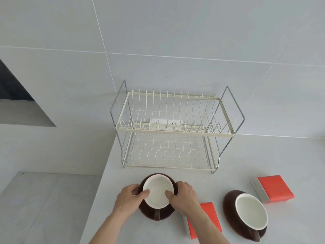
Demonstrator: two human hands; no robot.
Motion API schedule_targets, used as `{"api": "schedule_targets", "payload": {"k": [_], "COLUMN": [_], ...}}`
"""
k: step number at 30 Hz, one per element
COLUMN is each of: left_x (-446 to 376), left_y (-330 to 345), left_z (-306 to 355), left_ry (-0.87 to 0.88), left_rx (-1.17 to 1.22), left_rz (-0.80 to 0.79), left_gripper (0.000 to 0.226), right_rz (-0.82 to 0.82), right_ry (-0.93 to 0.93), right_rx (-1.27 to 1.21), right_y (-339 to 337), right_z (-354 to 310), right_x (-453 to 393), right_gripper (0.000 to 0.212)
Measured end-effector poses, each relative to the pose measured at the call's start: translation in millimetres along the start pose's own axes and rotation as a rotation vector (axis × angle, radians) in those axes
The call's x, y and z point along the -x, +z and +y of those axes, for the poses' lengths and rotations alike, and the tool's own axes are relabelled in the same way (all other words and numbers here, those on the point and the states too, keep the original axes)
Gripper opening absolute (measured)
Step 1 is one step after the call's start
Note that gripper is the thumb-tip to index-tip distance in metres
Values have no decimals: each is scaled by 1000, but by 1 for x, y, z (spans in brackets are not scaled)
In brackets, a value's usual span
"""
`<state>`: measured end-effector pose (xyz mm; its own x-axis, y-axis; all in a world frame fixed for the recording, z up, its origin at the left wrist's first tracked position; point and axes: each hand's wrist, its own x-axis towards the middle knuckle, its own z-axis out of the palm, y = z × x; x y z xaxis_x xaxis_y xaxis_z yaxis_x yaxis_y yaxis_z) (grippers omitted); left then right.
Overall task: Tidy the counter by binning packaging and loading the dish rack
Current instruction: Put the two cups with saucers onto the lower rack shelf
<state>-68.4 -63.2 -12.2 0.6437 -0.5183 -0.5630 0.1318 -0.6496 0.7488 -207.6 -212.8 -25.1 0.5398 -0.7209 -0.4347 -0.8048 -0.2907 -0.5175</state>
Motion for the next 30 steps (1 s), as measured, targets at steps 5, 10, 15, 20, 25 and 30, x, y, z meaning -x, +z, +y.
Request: {"api": "schedule_targets", "payload": {"k": [5, 10, 15, 20, 25, 30], "left_x": [-10, -48, -116, -123, -128, -142], "left_y": [-13, -23, -30, -25, -19, -16], "left_z": [29, 78, 116, 112, 109, 113], "left_ry": [66, 131, 133, 132, 125, 123], "left_rx": [30, 10, 13, 5, -15, -57], "left_rz": [20, 39, 77, 121, 176, 224], "left_gripper": [33, 34, 34, 26, 34, 39], "right_rz": [38, 98, 78, 48, 64, 63], "right_ry": [-25, -16, 12, 35, 36, 38], "right_rx": [-110, -222, -295, -415, -508, -540], "right_y": [-23, -56, -74, -70, -67, -68], "right_z": [-19, -47, -71, -70, -69, -77], "right_x": [-15, -53, -124, -126, -129, -139], "right_gripper": [38, 30, 33, 34, 26, 29]}}
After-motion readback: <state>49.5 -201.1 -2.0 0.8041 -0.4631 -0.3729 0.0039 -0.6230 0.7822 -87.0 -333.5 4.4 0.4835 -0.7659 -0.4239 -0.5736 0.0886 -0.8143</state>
